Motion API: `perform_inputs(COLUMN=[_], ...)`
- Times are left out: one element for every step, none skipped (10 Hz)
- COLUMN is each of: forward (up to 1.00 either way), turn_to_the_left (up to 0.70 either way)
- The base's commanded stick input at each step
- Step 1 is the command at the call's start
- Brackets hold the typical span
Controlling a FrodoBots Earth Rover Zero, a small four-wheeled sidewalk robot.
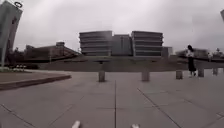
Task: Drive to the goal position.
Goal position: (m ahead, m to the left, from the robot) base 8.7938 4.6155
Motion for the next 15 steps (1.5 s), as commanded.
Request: perform_inputs(forward=[0.70, 0.70, 0.70, 0.70, 0.70, 0.70, 0.70, 0.70, 0.70, 0.70, 0.70, 0.70, 0.70, 0.70, 0.70], turn_to_the_left=[-0.19, -0.22, -0.22, -0.22, -0.22, -0.32, -0.32, -0.29, -0.26, -0.01, -0.01, -0.01, -0.01, -0.01, -0.01])
